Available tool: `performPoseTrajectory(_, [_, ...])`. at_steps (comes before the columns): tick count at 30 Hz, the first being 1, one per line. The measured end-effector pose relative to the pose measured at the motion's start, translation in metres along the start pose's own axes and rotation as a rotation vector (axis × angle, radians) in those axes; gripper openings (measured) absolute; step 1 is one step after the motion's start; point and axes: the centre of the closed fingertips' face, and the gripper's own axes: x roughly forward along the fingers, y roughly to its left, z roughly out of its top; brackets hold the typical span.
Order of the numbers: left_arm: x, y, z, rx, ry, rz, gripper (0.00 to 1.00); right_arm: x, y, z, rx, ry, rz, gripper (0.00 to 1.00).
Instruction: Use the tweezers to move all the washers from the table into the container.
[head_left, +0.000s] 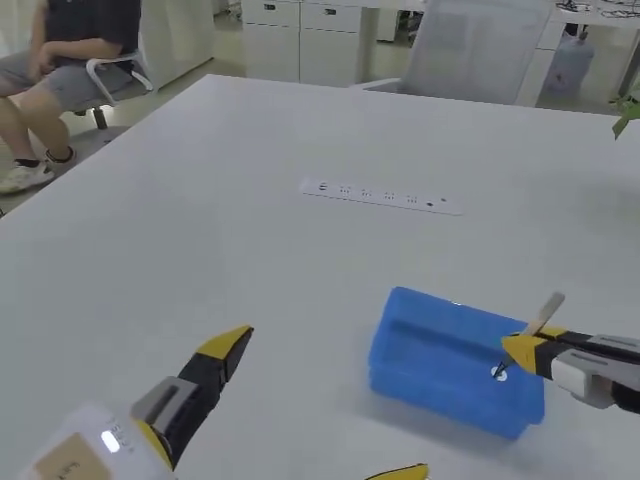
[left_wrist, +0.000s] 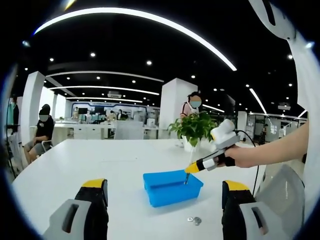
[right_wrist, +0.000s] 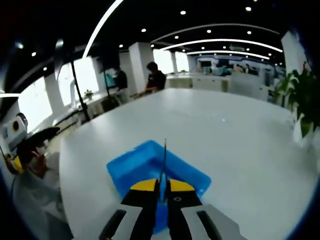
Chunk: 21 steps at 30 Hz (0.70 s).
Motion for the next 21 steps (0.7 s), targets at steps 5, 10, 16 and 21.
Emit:
performPoseTrajectory(5, [0.000, 0.001, -0.002, -0.002, 0.009, 0.004, 0.96, 0.007, -0.004, -0.010, -0.009, 0.035, -0.005, 0.03])
performPoseTrajectory(10, [0.000, 0.000, -0.003, -0.003, 0.015, 0.002, 0.96, 0.011, -0.009, -0.014, -0.022, 0.050, -0.009, 0.03])
performPoseTrajectory(16, [-0.001, 0.000, -0.006, 0.001, 0.028, -0.001, 0.95, 0.011, -0.010, -0.018, -0.050, 0.068, -0.015, 0.03])
performPoseTrajectory(21, [-0.001, 0.000, -0.008, 0.000, 0.039, -0.003, 0.95, 0.013, -0.009, -0.022, -0.057, 0.079, -0.010, 0.03])
